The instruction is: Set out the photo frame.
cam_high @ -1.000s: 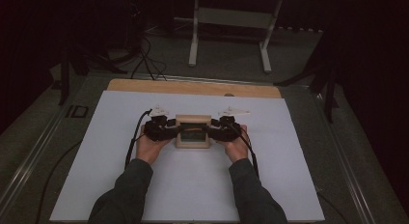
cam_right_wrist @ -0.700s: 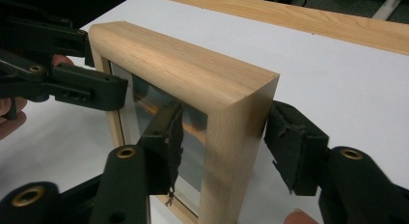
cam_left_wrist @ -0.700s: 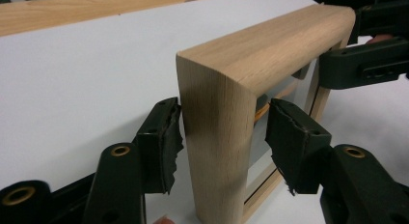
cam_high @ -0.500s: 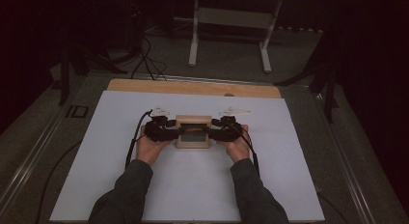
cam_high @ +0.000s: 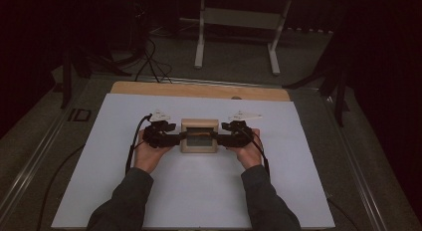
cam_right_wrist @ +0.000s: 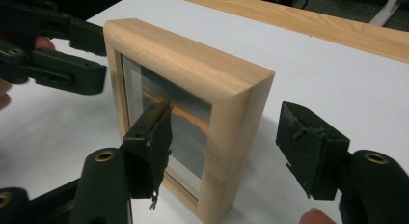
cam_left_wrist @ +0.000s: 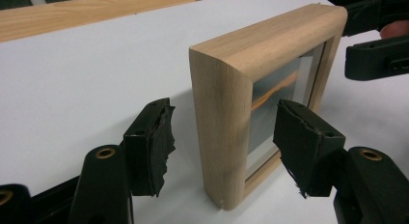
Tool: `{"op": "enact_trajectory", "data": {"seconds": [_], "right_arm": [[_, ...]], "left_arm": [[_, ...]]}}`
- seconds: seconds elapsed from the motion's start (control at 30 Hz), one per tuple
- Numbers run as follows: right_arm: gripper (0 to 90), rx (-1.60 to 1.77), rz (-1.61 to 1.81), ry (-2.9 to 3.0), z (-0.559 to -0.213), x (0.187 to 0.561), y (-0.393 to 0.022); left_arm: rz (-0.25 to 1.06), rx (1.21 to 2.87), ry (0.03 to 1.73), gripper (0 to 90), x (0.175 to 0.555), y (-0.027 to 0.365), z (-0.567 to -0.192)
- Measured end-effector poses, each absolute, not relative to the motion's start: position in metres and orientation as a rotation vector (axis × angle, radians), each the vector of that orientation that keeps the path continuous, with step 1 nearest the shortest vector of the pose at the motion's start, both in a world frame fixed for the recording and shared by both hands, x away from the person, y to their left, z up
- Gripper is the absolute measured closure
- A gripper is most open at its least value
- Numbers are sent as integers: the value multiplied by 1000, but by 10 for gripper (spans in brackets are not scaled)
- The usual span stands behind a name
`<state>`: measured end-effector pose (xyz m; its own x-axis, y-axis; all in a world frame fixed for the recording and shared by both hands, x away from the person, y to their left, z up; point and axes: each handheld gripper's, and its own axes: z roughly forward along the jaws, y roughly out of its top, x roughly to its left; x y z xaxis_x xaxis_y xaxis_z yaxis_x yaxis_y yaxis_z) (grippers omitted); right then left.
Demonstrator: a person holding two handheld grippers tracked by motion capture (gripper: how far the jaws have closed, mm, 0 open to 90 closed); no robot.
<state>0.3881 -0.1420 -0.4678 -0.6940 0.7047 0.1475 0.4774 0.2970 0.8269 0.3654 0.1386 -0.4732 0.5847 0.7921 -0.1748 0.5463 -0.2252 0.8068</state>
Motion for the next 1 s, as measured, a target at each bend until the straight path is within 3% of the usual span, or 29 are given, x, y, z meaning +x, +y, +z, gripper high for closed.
{"op": "enact_trajectory", "data": {"seconds": [0.67,1.0], "right_arm": [[345,1041,1250,2349,-460,371,-167],[320,1028,1155,2413,-476,349,-187]], "left_arm": [[449,1948,1108,369,333,167,-467],[460,1998,1184,358,307,192,-489]]}}
